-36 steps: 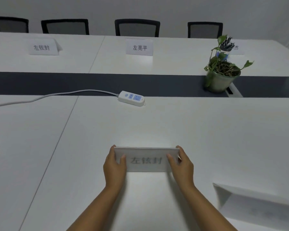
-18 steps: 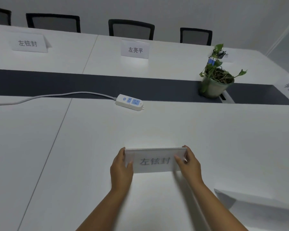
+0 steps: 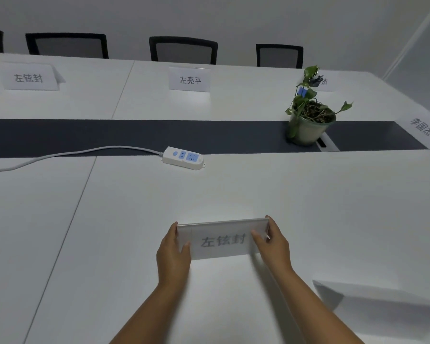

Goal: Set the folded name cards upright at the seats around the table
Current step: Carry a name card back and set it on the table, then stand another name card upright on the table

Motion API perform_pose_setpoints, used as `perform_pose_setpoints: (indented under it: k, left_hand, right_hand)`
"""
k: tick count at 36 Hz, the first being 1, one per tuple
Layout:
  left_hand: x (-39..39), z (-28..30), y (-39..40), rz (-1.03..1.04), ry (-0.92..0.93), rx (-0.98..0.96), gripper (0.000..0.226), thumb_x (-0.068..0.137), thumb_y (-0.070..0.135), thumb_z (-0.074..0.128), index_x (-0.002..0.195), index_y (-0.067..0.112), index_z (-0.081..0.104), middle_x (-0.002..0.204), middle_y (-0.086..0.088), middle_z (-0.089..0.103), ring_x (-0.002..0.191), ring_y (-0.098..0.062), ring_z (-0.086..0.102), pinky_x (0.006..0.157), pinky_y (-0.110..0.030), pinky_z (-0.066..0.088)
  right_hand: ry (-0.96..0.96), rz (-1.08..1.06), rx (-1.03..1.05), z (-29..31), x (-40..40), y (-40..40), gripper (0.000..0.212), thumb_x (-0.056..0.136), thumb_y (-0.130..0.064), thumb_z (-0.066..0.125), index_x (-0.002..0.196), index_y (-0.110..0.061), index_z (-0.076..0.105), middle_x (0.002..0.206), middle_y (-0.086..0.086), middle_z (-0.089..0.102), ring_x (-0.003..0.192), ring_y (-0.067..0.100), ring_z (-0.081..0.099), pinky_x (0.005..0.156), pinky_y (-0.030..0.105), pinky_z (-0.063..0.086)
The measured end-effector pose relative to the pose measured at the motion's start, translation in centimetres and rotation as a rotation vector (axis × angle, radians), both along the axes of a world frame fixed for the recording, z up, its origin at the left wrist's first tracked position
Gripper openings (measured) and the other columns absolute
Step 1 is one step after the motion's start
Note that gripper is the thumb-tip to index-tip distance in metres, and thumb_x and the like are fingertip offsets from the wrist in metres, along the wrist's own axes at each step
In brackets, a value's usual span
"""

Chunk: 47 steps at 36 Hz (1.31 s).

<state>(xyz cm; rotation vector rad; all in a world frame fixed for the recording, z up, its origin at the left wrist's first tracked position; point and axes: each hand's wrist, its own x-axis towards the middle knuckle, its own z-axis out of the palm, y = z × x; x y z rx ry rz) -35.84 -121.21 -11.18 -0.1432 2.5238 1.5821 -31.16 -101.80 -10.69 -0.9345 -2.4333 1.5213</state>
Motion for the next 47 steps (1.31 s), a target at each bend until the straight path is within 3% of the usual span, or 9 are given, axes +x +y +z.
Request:
perform_pose_setpoints:
  k: [5,11,16,19,25,32,35,39,47]
  left_hand:
    - [1.2,0.5,0.1,0.029,0.004,-0.040,0.069,0.083,0.007,0.057,0.141,0.010,0.018,0.150,-0.010,0.026,0.136,-0.026,0.028,0.112,-0.040,0.026]
    - [7.5,0.2,1.5,0.009,0.126,0.002,0.069,0.078,0.014,0.062,0.137,0.007,0.027,0.145,-0.017,0.026,0.132,-0.023,0.028,0.110,-0.046,0.028]
    - [12.4,-1.3,6.0,-0.252,0.215,0.036,0.054,0.062,0.047,0.044,0.115,0.052,0.031,0.127,0.009,0.044,0.115,-0.011,0.035,0.099,-0.014,0.029]
    - [14.8,-0.5,9.9,-0.411,0.118,0.086,0.061,0.058,0.056,0.041,0.116,0.067,0.028,0.125,0.019,0.036,0.118,-0.006,0.039,0.102,-0.024,0.033]
    - [17.2,0.3,17.8,-0.549,-0.070,0.072,0.070,0.080,0.026,0.061,0.137,0.020,0.021,0.140,-0.002,0.040,0.126,-0.013,0.041,0.102,-0.024,0.035]
    - [17.6,-0.4,22.8,-0.302,0.025,-0.035,0.085,0.053,0.053,0.040,0.116,-0.002,0.056,0.102,-0.023,0.068,0.091,-0.010,0.055,0.074,-0.002,0.036]
    - [18.0,0.2,25.5,-0.219,0.080,-0.103,0.068,0.064,0.044,0.048,0.110,-0.005,0.060,0.096,-0.025,0.068,0.087,-0.016,0.057,0.069,0.008,0.033]
    - [18.0,2.4,31.7,-0.243,0.059,-0.117,0.036,0.085,0.003,0.052,0.121,0.003,0.053,0.102,-0.025,0.065,0.089,-0.033,0.058,0.077,-0.024,0.036]
    - [16.9,2.1,44.7,-0.284,0.085,-0.023,0.038,0.090,0.008,0.046,0.127,0.009,0.048,0.115,-0.012,0.064,0.106,-0.025,0.058,0.089,-0.023,0.038]
  right_hand:
    - [0.015,0.009,0.029,1.8,1.1,0.0,0.064,0.086,-0.019,0.057,0.140,-0.015,0.023,0.148,0.003,0.031,0.134,0.022,0.033,0.111,0.036,0.028]
    - [0.115,-0.011,0.228,5.1,7.2,1.7,0.049,0.085,-0.016,0.057,0.131,-0.018,0.041,0.139,-0.008,0.038,0.131,0.012,0.035,0.106,0.025,0.029]
    - [0.183,-0.190,0.429,6.7,14.2,5.9,0.045,0.079,-0.035,0.053,0.117,-0.011,0.056,0.123,-0.011,0.042,0.123,0.005,0.038,0.090,-0.001,0.029]
    - [0.132,-0.293,0.486,6.7,17.8,9.7,0.057,0.076,-0.043,0.046,0.119,-0.007,0.055,0.125,-0.003,0.048,0.126,0.006,0.035,0.100,0.018,0.026]
    - [-0.139,-0.335,0.153,4.8,21.3,17.7,0.072,0.082,-0.030,0.061,0.140,-0.013,0.022,0.149,0.009,0.028,0.137,0.025,0.025,0.109,0.037,0.024]
    - [-0.153,-0.191,-0.046,3.4,21.3,23.2,0.063,0.077,-0.022,0.068,0.132,-0.013,0.039,0.133,0.002,0.048,0.109,0.014,0.044,0.092,0.020,0.032]
    - [-0.076,-0.167,-0.098,4.0,20.6,26.1,0.062,0.075,-0.017,0.070,0.130,-0.013,0.043,0.136,0.003,0.047,0.123,0.017,0.043,0.100,0.022,0.032]
    - [-0.005,-0.158,-0.054,5.5,19.5,32.2,0.063,0.073,-0.016,0.072,0.130,-0.014,0.044,0.138,0.003,0.045,0.127,0.018,0.041,0.106,0.027,0.033]
    - [0.056,-0.243,0.007,5.6,19.7,44.7,0.064,0.074,-0.014,0.071,0.131,-0.011,0.042,0.136,0.003,0.047,0.125,0.021,0.041,0.099,0.024,0.032]
